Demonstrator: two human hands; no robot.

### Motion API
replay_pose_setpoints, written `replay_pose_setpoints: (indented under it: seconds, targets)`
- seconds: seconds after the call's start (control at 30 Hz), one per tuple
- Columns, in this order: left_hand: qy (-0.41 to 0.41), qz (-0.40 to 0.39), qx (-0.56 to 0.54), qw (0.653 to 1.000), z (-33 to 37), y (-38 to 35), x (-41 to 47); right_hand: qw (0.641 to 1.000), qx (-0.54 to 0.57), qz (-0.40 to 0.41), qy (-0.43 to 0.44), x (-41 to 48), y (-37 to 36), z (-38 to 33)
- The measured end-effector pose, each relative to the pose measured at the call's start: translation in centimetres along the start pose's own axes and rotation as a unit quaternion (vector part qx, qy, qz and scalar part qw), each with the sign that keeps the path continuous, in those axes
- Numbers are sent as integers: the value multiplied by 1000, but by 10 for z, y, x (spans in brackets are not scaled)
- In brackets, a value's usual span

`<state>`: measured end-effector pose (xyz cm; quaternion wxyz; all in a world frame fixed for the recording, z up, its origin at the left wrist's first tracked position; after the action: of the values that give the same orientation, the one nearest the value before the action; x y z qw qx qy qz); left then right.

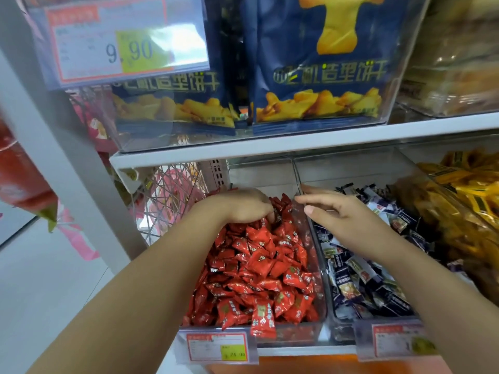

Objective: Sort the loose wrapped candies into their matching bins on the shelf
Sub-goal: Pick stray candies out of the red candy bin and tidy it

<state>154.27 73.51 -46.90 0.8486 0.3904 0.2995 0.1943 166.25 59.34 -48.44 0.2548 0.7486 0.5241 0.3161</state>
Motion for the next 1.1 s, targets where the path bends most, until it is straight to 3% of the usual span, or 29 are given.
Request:
replay_pose_setpoints:
  seconds: [0.17,0.37,0.47,0.67,1.0,1.1]
  targets:
    - [20,12,-8,1000,-3,1,18,1000,-3,0,-1,1,0,3]
    - [-28,108,87,990,-8,3,37,1000,-5,-4,-3,2,0,3]
    - [-1,90,110,990,-10,-1,39,1000,-4,-4,0,1,-1,3]
    - [-14,23,52,998,-6,-10,37,1000,-13,0,4,2,-1,3]
    - [2,26,43,999,-16,-15,44,1000,-12,-2,-2,1,-1,1]
    - [-22,60,-9,998,-16,-9,36,1000,-5,-4,-5,1,0,0]
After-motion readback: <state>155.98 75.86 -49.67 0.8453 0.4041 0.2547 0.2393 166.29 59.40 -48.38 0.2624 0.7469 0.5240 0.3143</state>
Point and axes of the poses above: each hand's wrist, its own x-axis towards the middle knuckle, its own y-axis out of the back of the hand, z = x × y, the point moved 3 cm from there along x, towards the middle knuckle, and after that the axes turned 14 degrees about -x, right-handed, at the moved point
